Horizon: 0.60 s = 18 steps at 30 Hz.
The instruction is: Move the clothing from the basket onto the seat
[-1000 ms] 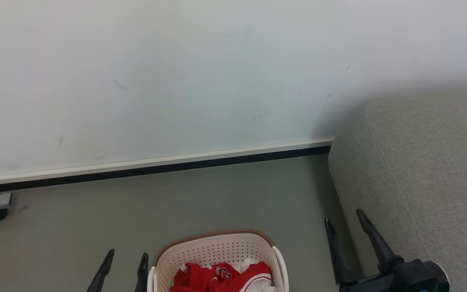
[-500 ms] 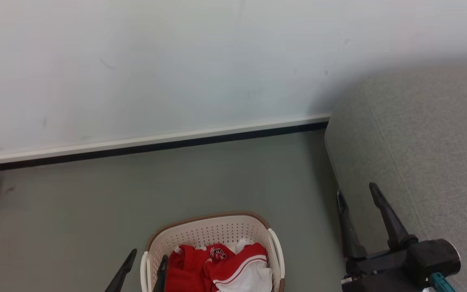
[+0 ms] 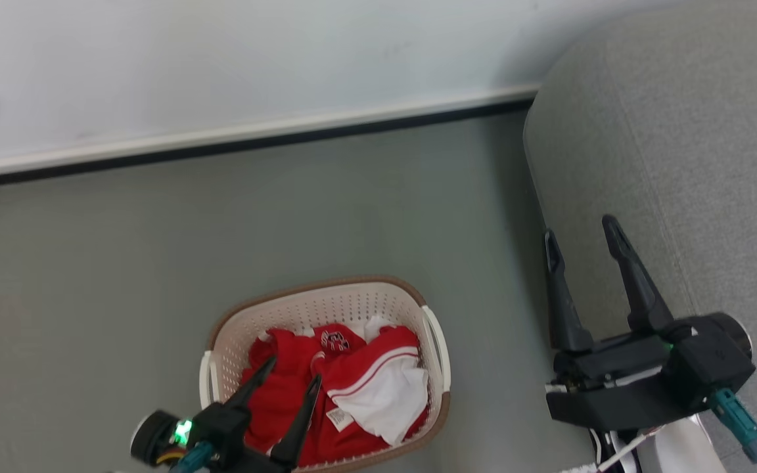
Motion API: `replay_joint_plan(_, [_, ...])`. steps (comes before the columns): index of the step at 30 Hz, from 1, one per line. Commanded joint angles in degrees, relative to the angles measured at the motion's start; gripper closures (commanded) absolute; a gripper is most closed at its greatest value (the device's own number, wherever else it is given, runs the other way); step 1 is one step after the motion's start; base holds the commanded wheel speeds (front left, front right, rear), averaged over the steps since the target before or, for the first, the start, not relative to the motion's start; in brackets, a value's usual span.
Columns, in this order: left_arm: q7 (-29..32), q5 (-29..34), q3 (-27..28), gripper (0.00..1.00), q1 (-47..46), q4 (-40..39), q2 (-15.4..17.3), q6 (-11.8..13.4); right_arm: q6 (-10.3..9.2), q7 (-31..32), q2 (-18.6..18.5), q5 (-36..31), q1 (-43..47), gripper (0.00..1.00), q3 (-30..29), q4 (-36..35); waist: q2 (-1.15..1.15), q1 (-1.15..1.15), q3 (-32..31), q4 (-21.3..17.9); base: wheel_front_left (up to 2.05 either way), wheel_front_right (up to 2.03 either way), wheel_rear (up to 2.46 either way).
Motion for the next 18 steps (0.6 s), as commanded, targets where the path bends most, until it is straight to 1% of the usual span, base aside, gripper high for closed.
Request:
replay_joint_plan(1, [-0.24, -0.08, -0.5, 0.0, -1.3, 0.56, 0.39, -0.01, 0.04, -0.11, 0.09, 0.38, -0.98, 0.0, 0.08, -0.17, -0.01, -0.01, 5.24, -1.71, 0.0, 0.0, 0.0])
replay_joint_plan(8, [-0.24, -2.11, -8.2, 0.0, -9.26, 6.19, 2.95, -0.03, 0.04, -0.11, 0.86, 1.32, -5.54, 0.0, 0.7, -1.13, -0.01, -0.01, 11.4, -4.35, 0.0, 0.0, 0.0])
replay_joint_plan(16, [-0.24, -4.74, -14.22, 0.0, -18.9, 15.71, 3.39, -0.04, 0.04, -0.11, 1.75, 2.34, -8.98, 0.0, 1.43, -2.06, -0.01, -0.01, 19.46, -7.47, 0.0, 0.0, 0.0])
replay_joint_plan(18, [-0.24, -5.52, -16.09, 0.0, -21.37, 18.98, 3.3, -0.05, 0.04, -0.11, 1.93, 3.78, -9.92, 0.0, 1.97, -2.5, -0.01, -0.01, 21.56, -8.24, 0.0, 0.0, 0.0])
